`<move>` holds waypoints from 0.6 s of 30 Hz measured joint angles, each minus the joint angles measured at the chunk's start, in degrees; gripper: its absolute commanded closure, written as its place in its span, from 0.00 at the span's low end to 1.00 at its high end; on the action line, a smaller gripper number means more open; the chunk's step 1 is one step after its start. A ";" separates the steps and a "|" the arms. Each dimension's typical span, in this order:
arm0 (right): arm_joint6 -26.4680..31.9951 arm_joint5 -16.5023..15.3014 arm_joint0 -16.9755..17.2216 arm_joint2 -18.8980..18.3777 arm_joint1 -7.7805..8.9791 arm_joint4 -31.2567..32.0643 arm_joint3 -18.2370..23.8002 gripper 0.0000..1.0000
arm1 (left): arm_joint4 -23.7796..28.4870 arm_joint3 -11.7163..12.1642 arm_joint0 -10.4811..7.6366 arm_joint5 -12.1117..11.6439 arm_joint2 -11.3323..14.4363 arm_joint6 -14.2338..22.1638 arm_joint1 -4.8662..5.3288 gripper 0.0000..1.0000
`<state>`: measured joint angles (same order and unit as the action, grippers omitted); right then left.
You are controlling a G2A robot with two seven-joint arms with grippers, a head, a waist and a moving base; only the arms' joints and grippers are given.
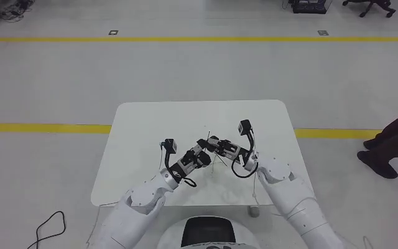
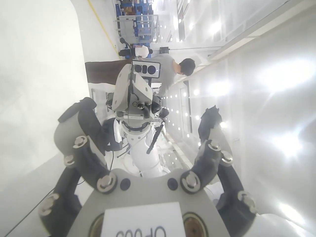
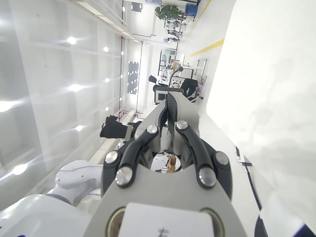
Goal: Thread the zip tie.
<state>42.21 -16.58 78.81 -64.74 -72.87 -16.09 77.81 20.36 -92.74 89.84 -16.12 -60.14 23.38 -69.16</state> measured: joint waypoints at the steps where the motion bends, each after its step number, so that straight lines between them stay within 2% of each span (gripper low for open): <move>1: -0.01 0.00 0.00 0.00 0.00 0.00 0.00 1.00 | 0.00 0.00 0.00 0.02 0.00 -0.02 0.00 0.00; 5: -1.67 0.58 0.45 -0.01 0.08 1.19 0.80 1.00 | -0.04 0.00 -0.02 0.10 -0.01 -0.22 -0.01 0.00; 8: -1.97 0.66 0.91 -0.25 0.22 1.34 1.45 1.00 | -0.49 -0.12 -0.14 0.21 0.05 -1.69 -0.04 0.00; 9: -2.00 0.61 1.03 -0.33 0.28 1.35 1.59 1.00 | -0.45 -0.14 -0.14 0.14 0.06 -1.87 -0.03 0.03; 10: -2.06 0.56 1.10 -0.37 0.31 1.38 1.67 1.00 | -0.43 -0.14 -0.13 0.08 0.06 -1.92 -0.01 0.07; 11: -2.16 0.50 1.16 -0.39 0.34 1.44 1.74 1.00 | -0.42 -0.13 -0.12 0.03 0.07 -1.96 0.01 0.15; 12: -2.30 0.38 1.23 -0.40 0.37 1.51 1.82 1.00 | -0.43 -0.07 -0.12 -0.04 0.10 -2.02 0.02 0.32; 13: -2.41 0.27 1.28 -0.40 0.38 1.53 1.86 1.00 | -0.49 0.02 -0.13 -0.09 0.14 -2.09 0.03 0.42; 18: -3.02 -0.25 1.43 -0.32 0.44 1.45 1.92 1.00 | -0.62 0.52 -0.42 0.19 0.70 -2.40 0.01 0.55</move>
<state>39.18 -16.82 80.24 -65.06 -72.44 -14.64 79.73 19.74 -92.22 89.43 -15.93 -59.44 20.99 -69.16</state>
